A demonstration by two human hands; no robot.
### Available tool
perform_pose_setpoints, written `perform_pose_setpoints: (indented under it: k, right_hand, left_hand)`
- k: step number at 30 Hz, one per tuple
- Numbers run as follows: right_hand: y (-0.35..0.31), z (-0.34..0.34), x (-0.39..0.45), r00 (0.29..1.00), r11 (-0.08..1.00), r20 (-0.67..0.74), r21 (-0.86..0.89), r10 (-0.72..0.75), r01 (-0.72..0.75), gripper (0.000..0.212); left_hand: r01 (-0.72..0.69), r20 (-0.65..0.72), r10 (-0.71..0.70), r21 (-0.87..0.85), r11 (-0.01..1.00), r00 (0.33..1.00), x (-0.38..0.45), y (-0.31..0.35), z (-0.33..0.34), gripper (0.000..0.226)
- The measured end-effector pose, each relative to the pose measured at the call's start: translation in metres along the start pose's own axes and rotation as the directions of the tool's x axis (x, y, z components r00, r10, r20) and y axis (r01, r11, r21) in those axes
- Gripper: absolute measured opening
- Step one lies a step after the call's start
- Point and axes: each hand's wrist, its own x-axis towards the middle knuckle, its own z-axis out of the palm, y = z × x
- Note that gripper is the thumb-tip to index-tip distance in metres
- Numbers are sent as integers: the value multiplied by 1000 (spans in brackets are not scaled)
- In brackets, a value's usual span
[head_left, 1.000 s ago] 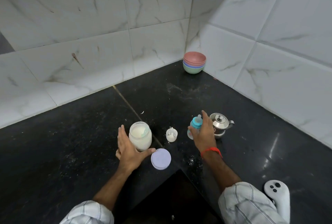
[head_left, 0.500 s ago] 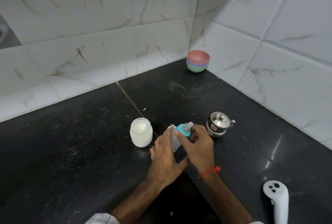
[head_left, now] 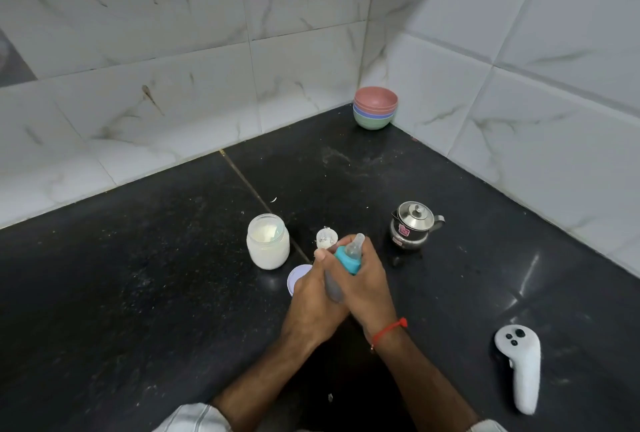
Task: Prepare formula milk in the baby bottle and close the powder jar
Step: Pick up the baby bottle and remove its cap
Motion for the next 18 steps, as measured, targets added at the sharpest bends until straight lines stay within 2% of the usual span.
perform_pose_setpoints:
  k: [3, 5, 6, 8, 9, 10, 12, 14, 15, 18]
  right_hand:
    - [-1, 1, -1, 998, 998, 37, 46, -53, 51, 22]
    - [-5, -5, -1, 965, 983, 210, 130, -158, 133, 16]
    - [-7, -12, 0, 918, 972, 337, 169, -212, 162, 16]
    - [-14, -28, 6, 780, 959, 562, 212, -276, 186, 28]
    - [-17, -35, 10, 733, 958, 619, 225, -281, 176, 40]
    - [-20, -41, 14, 725, 959, 635, 247, -269, 139, 54]
    - [-22, -50, 18, 789, 935, 571, 355, -226, 11, 69]
    - [-17, -59, 19, 894, 902, 413, 431, -174, -23, 62]
    - [-15, -63, 19, 920, 901, 359, 433, -157, -16, 58]
    - [-17, -66, 9, 903, 935, 398, 354, -163, 14, 56]
  left_hand:
    - [14, 75, -12, -21, 1000, 997, -6, 1, -13, 61]
    - [15, 152, -8, -48, 999, 988, -6, -1, -25, 56]
    - [-3, 191, 13, -51, 999, 982, -7, -2, -30, 53]
    - [-63, 225, 70, -40, 997, 972, -8, 1, -36, 50]
    - [-81, 207, 90, -54, 995, 974, -9, 4, -36, 49]
    - [-86, 179, 98, -72, 994, 979, -10, 6, -35, 48]
    - [-67, 120, 83, -133, 989, 989, -11, 9, -34, 47]
    - [-51, 90, 64, -145, 988, 994, -9, 11, -38, 49]
    - [-54, 90, 67, -135, 989, 994, -8, 11, -40, 48]
    - [-58, 76, 65, -89, 994, 995, -5, 11, -44, 46]
